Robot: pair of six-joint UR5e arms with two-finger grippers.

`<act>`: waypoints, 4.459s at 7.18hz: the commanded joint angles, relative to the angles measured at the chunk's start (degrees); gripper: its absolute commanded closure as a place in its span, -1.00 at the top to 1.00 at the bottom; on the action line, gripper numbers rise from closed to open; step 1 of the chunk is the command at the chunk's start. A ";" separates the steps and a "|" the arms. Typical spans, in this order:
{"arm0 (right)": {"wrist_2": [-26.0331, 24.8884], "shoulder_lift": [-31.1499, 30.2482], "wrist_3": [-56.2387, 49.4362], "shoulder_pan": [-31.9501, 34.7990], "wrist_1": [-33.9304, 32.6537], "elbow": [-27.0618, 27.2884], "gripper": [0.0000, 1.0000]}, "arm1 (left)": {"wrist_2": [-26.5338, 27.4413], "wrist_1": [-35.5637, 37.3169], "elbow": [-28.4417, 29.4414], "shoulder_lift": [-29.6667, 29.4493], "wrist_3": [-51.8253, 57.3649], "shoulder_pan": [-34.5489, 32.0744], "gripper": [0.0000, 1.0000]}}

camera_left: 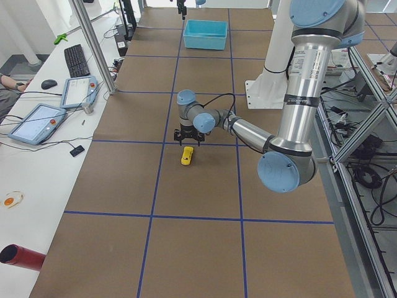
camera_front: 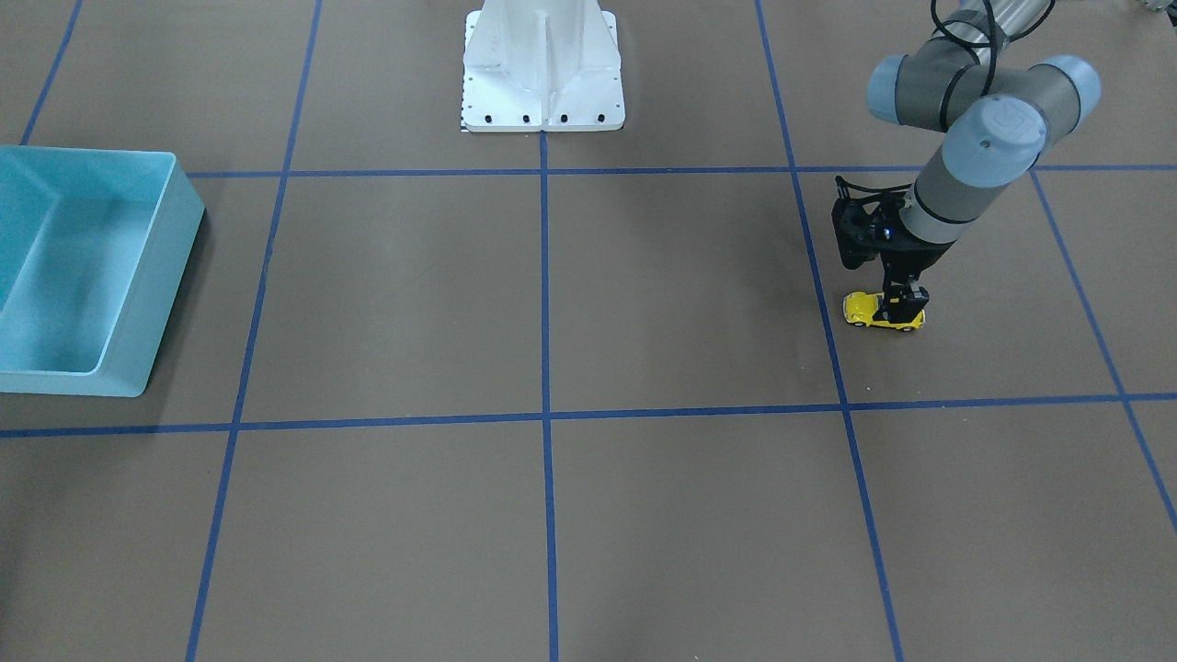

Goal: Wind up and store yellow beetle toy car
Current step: 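Press the car down with the left gripper and drag it backward to wind it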

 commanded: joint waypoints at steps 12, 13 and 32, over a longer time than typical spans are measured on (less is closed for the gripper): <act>0.00 -0.20 0.00 0.00 0.00 0.01 1.00 | 0.00 0.00 5.98 -2.85 -0.08 0.87 1.00; 0.00 -0.38 0.00 0.00 0.00 -0.08 1.00 | 0.00 0.00 6.50 -2.93 -0.08 0.88 1.00; 0.00 -1.34 0.00 0.00 0.00 0.01 1.00 | -7.64 -17.48 9.93 -1.44 -0.87 -3.16 -1.00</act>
